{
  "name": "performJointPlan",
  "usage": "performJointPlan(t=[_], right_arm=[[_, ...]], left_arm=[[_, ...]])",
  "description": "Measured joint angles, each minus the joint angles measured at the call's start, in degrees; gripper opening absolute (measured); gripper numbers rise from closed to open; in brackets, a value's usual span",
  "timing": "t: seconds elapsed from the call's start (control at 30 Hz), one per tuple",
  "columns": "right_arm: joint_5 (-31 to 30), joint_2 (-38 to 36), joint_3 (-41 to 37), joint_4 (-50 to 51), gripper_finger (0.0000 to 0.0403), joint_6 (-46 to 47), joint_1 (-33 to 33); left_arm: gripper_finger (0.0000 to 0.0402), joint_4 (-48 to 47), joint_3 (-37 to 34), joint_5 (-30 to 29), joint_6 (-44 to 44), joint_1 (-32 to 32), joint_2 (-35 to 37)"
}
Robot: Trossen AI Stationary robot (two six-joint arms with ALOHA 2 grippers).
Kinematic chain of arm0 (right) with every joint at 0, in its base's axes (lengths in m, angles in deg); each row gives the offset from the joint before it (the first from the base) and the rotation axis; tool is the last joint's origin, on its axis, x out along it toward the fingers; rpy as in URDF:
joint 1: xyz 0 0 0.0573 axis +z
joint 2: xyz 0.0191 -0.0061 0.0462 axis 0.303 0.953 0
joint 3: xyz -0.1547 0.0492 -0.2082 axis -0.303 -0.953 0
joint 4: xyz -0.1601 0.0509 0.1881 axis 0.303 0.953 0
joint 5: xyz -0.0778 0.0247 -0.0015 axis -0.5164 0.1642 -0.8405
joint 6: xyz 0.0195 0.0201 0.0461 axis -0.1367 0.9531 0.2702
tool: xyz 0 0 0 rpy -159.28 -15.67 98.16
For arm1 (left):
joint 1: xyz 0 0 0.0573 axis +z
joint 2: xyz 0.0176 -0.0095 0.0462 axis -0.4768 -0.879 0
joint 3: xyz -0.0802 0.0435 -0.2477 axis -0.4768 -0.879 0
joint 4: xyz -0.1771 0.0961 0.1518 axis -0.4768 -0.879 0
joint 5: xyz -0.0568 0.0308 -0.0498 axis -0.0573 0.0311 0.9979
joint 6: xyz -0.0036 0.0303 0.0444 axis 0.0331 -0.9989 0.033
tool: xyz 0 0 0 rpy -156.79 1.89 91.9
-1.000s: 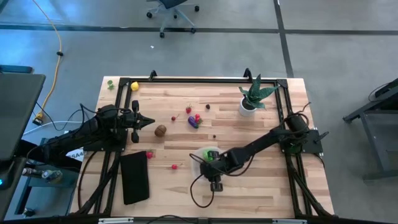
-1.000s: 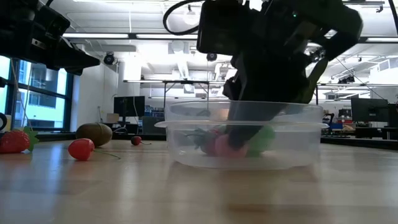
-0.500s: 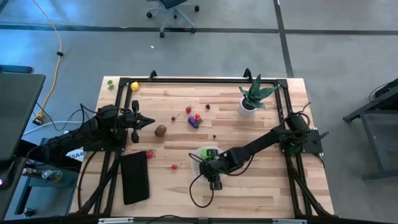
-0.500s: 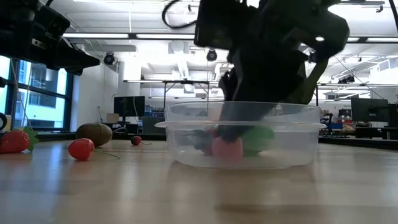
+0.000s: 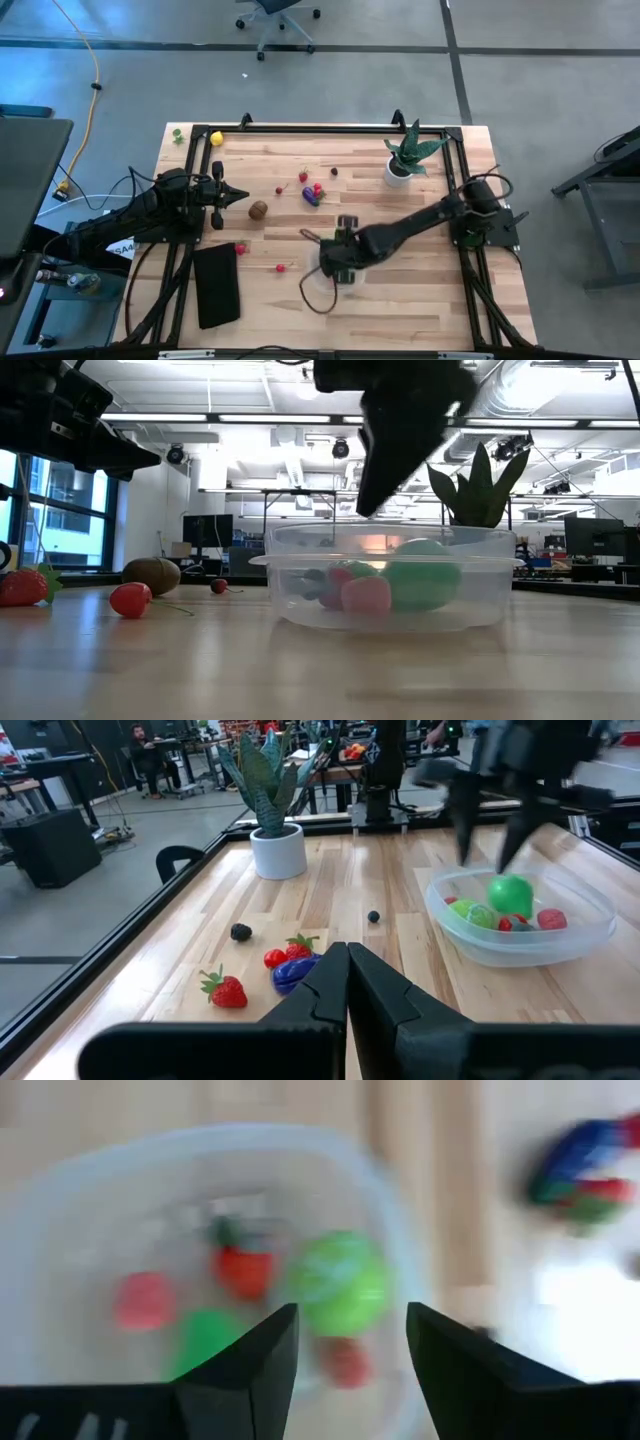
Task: Pick and placing Produce into tupperware
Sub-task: Adjust the transparent container on the table
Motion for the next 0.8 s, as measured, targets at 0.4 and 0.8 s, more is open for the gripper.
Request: performJointPlan(t=[0.4, 0.8], right_arm=[[14.1, -9.5, -12.7, -8.6, 0.0179, 7.0, -16.3], [12.0, -9.3, -25.1, -21.2, 0.0170, -1.8, -18.0]], left_arm=[[0.0001, 0.0, 0.0, 0.0, 0.0, 0.0, 0.0], [0.0001, 0.0, 0.0, 0.0, 0.0, 0.0, 0.0]])
